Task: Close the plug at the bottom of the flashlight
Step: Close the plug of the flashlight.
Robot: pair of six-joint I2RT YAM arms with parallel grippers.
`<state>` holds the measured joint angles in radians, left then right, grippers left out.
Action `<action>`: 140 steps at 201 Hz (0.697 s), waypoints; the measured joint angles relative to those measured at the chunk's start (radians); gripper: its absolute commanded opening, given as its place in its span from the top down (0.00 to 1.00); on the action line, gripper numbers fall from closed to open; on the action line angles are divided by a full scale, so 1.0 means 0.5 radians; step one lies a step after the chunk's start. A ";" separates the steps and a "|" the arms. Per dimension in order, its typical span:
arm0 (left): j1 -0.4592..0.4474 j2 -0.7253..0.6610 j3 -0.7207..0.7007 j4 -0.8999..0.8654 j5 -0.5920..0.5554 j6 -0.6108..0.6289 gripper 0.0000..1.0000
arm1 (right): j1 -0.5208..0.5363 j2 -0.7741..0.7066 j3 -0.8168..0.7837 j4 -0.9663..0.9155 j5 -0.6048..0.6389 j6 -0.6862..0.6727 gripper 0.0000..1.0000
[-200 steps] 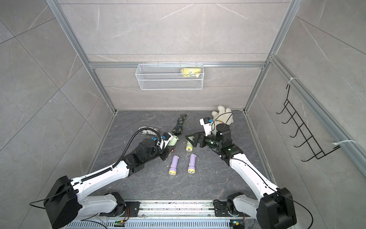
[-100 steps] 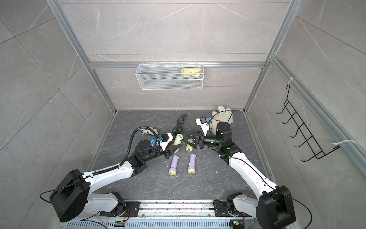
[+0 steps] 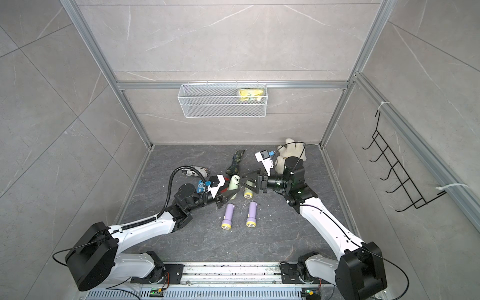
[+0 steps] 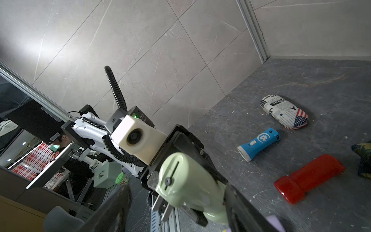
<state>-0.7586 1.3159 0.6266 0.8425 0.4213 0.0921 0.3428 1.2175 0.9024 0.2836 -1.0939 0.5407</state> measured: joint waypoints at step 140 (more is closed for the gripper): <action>0.000 -0.027 0.000 -0.023 0.022 -0.006 1.00 | 0.076 0.080 0.054 -0.069 0.017 -0.040 0.50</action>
<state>-0.7586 1.3022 0.6266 0.8310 0.4324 0.0891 0.3805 1.2575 0.9295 0.2489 -1.0855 0.5209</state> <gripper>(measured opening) 0.391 0.511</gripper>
